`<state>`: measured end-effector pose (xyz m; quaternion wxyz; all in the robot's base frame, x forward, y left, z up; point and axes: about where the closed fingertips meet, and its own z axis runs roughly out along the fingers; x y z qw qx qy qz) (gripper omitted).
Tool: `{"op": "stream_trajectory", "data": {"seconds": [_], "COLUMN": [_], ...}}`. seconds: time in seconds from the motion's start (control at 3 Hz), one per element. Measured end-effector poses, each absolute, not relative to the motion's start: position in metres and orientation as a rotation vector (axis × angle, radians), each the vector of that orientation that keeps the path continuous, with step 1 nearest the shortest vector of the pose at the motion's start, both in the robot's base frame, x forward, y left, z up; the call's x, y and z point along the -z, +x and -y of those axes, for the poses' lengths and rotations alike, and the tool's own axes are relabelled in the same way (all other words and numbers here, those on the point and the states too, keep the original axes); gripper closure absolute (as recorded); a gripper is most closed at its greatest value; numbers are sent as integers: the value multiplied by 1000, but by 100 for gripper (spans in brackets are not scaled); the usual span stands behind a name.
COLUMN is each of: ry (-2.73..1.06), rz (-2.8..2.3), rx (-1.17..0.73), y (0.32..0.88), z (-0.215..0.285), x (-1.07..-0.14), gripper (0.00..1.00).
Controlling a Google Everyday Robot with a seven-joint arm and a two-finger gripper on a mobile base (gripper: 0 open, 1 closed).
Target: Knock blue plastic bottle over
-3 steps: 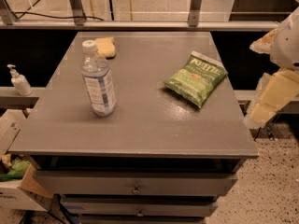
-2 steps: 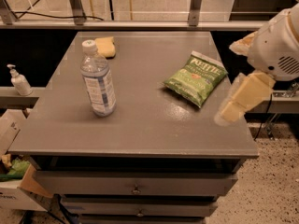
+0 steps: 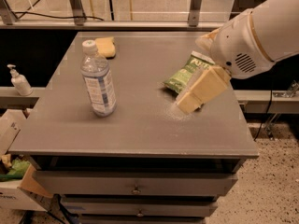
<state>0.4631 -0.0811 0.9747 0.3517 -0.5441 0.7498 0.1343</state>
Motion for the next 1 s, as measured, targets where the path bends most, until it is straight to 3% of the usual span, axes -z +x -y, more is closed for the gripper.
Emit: {"op": "stream_trajectory", "data": {"seconds": [0.67, 1.0], "ry": [-1371, -1311], "rz": [-1914, -1846], "rx": [-377, -455], "y": [468, 486], "z": [76, 41], "x": [-974, -973], "gripper": [0, 0]}}
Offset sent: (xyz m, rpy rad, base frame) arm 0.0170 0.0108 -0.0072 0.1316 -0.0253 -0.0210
